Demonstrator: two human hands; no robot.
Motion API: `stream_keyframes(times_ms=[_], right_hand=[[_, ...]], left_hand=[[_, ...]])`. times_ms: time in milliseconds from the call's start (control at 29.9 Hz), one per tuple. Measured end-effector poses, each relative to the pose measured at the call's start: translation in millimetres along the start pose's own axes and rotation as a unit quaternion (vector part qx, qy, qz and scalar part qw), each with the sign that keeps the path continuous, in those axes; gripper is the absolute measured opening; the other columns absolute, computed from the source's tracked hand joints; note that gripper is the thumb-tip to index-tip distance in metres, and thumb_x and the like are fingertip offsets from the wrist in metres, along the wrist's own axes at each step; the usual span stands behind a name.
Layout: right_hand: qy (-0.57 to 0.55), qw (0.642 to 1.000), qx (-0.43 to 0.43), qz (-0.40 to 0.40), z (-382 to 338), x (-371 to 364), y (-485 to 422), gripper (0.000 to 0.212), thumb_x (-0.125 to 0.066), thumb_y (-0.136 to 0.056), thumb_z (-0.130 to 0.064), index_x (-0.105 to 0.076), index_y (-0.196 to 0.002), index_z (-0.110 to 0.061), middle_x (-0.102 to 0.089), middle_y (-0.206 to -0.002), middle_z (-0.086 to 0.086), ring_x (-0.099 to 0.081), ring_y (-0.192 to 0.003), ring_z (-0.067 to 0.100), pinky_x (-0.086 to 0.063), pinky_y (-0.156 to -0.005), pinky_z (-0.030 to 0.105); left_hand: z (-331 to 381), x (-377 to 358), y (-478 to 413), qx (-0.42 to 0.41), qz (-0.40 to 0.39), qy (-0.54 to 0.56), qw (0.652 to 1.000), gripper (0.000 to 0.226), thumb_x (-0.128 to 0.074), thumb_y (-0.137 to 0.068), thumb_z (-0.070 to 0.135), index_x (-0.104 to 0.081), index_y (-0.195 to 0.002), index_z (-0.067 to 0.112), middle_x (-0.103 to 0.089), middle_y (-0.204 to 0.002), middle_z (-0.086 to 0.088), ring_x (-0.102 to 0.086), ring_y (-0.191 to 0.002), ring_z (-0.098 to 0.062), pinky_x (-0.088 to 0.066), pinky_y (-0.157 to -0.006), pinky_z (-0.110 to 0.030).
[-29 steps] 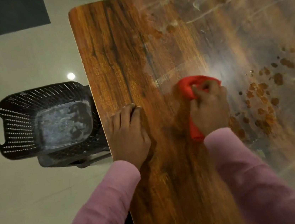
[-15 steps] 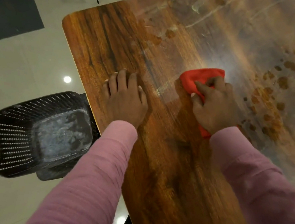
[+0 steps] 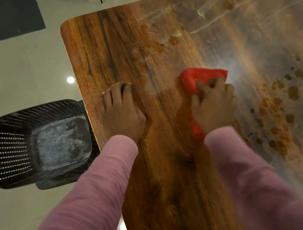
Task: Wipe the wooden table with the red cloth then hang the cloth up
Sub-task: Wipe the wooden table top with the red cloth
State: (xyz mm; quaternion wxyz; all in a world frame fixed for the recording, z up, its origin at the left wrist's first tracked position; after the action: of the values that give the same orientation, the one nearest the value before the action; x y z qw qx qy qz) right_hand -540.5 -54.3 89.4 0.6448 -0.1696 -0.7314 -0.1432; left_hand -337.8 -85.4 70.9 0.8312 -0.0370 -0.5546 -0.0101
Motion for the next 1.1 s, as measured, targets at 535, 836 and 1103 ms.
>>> stream_keyframes(times_ms=[535,836,1103], right_hand=[[-0.080,0.996,0.020,0.035,-8,-4,-52,0.037,-0.051,-0.087,-0.026,-0.064,-0.121,-0.019,-0.048,-0.123,0.015,-0.043,-0.113,0.036,-0.041,-0.090,0.047],[-0.117,0.981,0.156,0.006,-98,-12,-30,0.037,-0.054,-0.083,-0.027,-0.066,-0.118,-0.022,-0.051,-0.119,0.012,-0.044,-0.110,0.034,-0.043,-0.089,0.044],[-0.095,0.994,0.038,0.030,-36,-8,-93,0.037,-0.049,-0.088,-0.027,-0.064,-0.121,-0.021,-0.046,-0.127,0.015,-0.038,-0.123,0.036,-0.042,-0.096,0.046]], left_hand=[[2,-3,-1,0.003,0.012,-0.007,1.000,0.064,-0.034,-0.077,0.020,-0.040,-0.139,0.005,-0.047,-0.136,-0.015,-0.040,-0.124,-0.035,-0.029,-0.110,-0.052],[2,-7,-3,0.011,-0.013,-0.011,1.000,0.062,-0.046,-0.083,0.021,-0.036,-0.143,0.007,-0.045,-0.139,-0.013,-0.039,-0.127,-0.034,-0.025,-0.111,-0.049],[2,-2,-4,0.003,-0.004,-0.006,1.000,0.052,-0.033,-0.074,0.022,-0.053,-0.120,0.008,-0.049,-0.132,-0.014,-0.041,-0.122,-0.034,-0.029,-0.108,-0.049]])
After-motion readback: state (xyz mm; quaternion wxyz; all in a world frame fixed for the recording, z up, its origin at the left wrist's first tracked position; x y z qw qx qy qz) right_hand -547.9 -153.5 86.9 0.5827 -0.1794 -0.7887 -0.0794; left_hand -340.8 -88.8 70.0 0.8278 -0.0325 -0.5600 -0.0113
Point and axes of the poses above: each hand's wrist, its own y-axis away from the middle knuckle, its own x-axis out of the back of the hand, z = x × y, the point moved 4 cm from there along -y, towards the middle knuckle
